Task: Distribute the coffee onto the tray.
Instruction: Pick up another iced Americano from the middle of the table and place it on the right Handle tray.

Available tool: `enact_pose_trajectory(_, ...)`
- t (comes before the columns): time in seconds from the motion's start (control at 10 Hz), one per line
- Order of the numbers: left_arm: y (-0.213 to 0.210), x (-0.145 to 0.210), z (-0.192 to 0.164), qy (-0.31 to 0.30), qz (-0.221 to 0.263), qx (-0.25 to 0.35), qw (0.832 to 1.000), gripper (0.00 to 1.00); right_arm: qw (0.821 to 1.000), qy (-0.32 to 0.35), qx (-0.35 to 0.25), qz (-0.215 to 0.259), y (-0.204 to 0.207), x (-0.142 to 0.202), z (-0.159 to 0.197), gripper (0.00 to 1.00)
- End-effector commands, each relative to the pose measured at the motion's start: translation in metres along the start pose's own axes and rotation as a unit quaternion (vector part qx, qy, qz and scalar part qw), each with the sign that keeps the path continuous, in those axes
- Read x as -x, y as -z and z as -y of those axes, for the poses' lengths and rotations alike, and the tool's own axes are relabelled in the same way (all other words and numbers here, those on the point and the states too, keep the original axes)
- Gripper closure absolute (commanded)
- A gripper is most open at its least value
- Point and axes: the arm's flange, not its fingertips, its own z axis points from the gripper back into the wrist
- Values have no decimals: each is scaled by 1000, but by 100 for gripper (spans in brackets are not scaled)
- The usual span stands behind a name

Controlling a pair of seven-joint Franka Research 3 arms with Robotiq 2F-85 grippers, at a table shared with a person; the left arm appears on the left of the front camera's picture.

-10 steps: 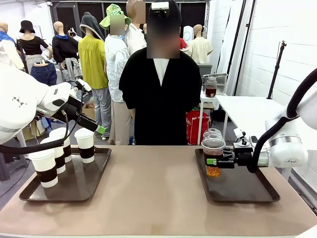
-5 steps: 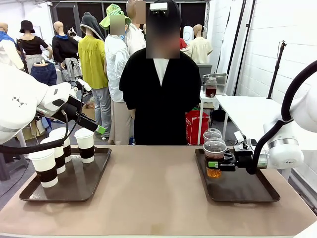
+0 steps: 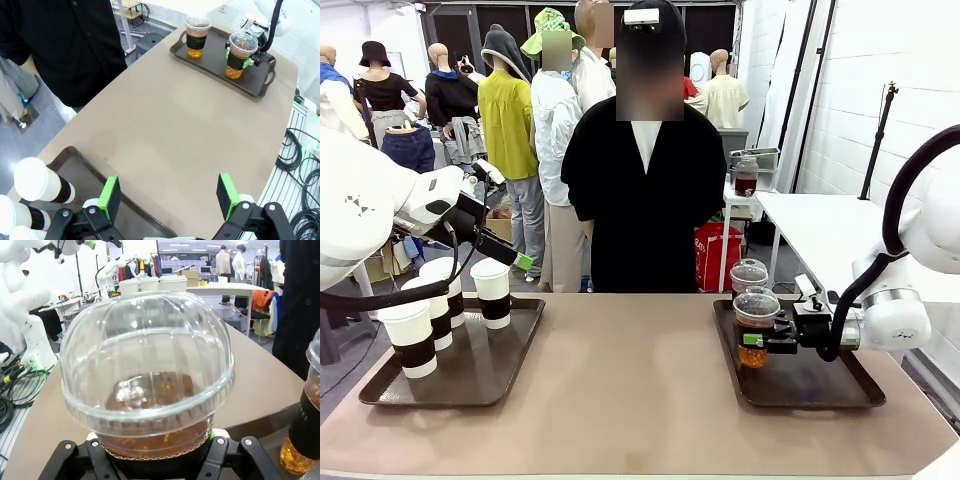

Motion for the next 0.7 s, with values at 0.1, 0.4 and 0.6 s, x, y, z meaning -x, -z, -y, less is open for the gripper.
enact_pose_trajectory(0.1,-1,1,-1,-2,-1,3,1000,0,1000,-7,-9,18,-7,5,9,34)
enact_pose_trajectory(0.4,-1,1,-1,-2,-1,3,1000,0,1000,7,0,23,-8,12,13,34)
enact_pose_trajectory(0.6,-1,1,-1,-2,-1,3,1000,0,999,25,6,22,-8,16,14,34)
